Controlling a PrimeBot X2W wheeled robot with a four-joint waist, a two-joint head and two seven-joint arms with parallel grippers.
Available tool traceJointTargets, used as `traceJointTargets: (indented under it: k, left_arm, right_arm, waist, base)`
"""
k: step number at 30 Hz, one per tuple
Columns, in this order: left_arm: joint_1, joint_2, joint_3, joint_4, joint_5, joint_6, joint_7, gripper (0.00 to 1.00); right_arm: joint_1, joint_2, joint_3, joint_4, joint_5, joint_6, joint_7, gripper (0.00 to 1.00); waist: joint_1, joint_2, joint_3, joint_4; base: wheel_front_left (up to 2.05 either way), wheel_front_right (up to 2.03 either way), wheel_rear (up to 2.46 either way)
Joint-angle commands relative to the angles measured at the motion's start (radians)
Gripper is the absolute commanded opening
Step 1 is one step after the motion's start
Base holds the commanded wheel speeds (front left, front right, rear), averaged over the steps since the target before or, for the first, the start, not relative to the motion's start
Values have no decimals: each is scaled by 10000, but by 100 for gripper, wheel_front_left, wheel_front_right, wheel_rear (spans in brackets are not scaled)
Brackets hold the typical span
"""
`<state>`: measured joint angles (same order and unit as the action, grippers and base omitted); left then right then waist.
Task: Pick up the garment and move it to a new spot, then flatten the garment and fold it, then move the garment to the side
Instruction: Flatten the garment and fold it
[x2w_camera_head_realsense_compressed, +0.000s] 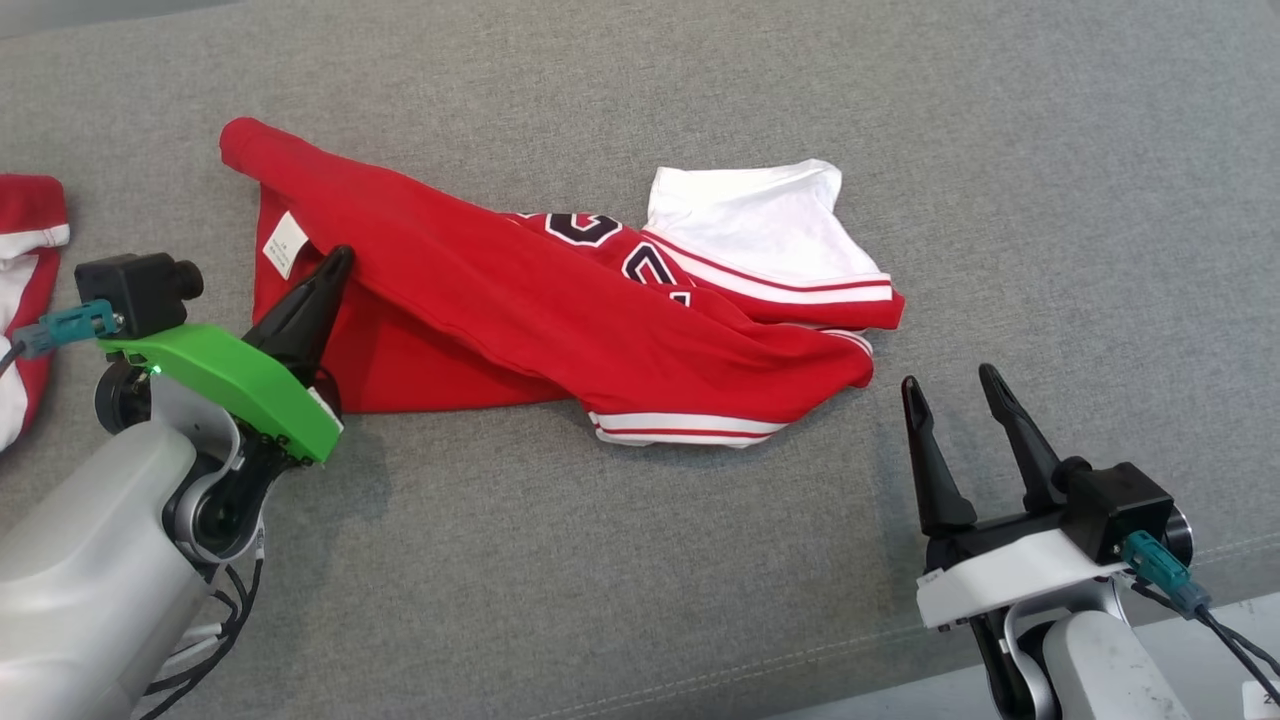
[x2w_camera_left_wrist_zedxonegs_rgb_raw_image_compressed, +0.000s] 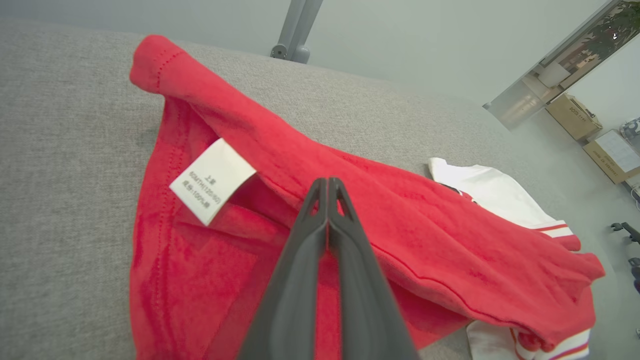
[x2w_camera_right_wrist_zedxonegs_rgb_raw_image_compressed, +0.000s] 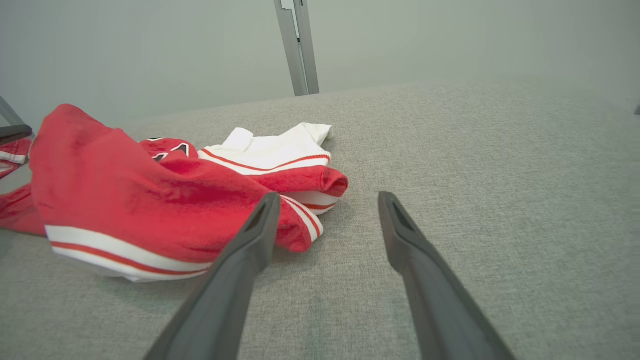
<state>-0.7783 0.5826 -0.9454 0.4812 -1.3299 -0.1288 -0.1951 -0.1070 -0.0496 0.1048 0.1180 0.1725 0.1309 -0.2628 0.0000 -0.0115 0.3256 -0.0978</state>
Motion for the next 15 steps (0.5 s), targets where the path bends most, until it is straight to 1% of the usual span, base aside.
traceJointTargets:
  k: [1, 4, 5, 6, 7, 11, 13, 15]
  left_arm:
    - [19, 89, -33, 103, -192, -26, -25, 0]
    - [101, 102, 124, 436, -608, -26, 37, 1]
    - [101, 104, 192, 598, -763, -26, 31, 33]
    - [99, 77, 250, 735, -900, -26, 83, 84]
    - [97, 38, 350, 887, -1069, -26, 156, 100]
    - [38, -201, 808, 1086, -2005, -26, 492, 100]
    - [-68, -193, 885, 1161, -2134, -26, 607, 100]
    - [-136, -325, 1006, 1091, -2362, -26, 693, 100]
  right_arm:
    - [51, -15, -27, 3, -19, -3, -32, 100]
    - [123, -16, -41, 4, 13, -3, -32, 100]
    - [137, -18, -42, -3, 31, -3, -32, 100]
    - [143, -16, -39, -10, 40, -3, -32, 100]
    - [141, -16, -36, -22, 50, -3, -32, 100]
    - [25, -18, 16, -83, 87, -3, -32, 100]
    - [-50, -16, 28, -113, 105, -3, -32, 100]
    - [-77, -15, 25, -131, 121, -3, -32, 100]
  waist:
    - [0, 115, -17, -35]
    - [0, 115, -59, -93]
    - [0, 115, -66, -111]
    - [0, 115, -63, -126]
    - [0, 115, -47, -138]
    - [0, 115, 108, -228]
    - [0, 115, 214, -286]
    - [0, 115, 311, -336]
  base:
    - [0, 0, 0]
    - [0, 0, 0]
    - [0, 0, 0]
    - [0, 0, 0]
    - [0, 0, 0]
    - [0, 0, 0]
    - [0, 0, 0]
    - [0, 0, 0]
